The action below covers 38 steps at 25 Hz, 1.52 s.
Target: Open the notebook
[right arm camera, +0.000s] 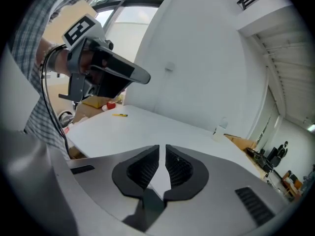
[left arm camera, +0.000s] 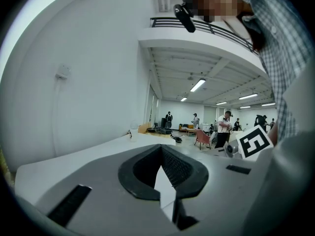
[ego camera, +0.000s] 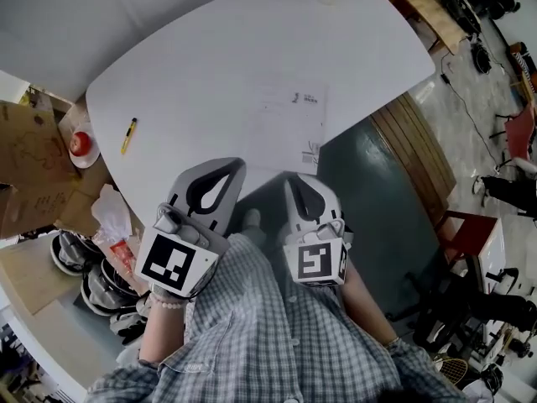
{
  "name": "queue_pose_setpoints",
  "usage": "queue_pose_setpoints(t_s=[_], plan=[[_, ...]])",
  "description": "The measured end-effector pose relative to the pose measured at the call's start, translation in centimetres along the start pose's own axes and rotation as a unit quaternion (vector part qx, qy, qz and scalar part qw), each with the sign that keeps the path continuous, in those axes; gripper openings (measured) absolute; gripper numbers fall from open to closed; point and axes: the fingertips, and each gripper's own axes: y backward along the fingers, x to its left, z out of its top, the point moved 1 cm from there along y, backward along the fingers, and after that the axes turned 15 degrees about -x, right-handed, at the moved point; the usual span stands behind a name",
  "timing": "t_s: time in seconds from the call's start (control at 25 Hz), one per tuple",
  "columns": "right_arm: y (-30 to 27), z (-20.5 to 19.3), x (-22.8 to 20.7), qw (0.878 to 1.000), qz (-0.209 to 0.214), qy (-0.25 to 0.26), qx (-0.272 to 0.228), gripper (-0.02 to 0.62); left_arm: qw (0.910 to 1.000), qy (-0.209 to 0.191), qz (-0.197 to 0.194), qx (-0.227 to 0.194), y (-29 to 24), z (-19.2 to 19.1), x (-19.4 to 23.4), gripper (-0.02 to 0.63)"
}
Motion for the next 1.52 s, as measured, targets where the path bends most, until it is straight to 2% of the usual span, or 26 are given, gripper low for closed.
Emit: queue_pose_setpoints(t_s=[0.36, 0.52, 0.92, 1.36, 1.52], plan=[[-4.7, -3.1, 3.8, 0.995, 0.088, 0.037, 0.021, 0.03, 0.999, 0.018, 0.038, 0.018, 0.9, -2.3, 1.5, 0.008], [-6.1, -5.3, 5.5, 0.991, 0.118, 0.046, 0.043, 0.087, 0.9981, 0.024, 0.05, 0.025, 1.4, -3.2, 2.0, 0.007], [-8.0, -10.7, 7.6, 0.977, 0.156, 0.103, 0.097, 0.1, 0.9962, 0.041, 0.065, 0.041, 1.8, -5.0, 3.2, 0.007], [-8.8, -11.7, 7.6, 0.966, 0.174, 0.157, 0.11, 0.085, 0.9943, 0.063, 0.074, 0.044, 1.1, -6.3, 4.3, 0.007], [-8.6, -11.5, 7.5, 0.966, 0.186, 0.141, 0.111, 0.065, 0.9928, 0.08, 0.074, 0.05, 0.8, -7.5, 4.6, 0.008]])
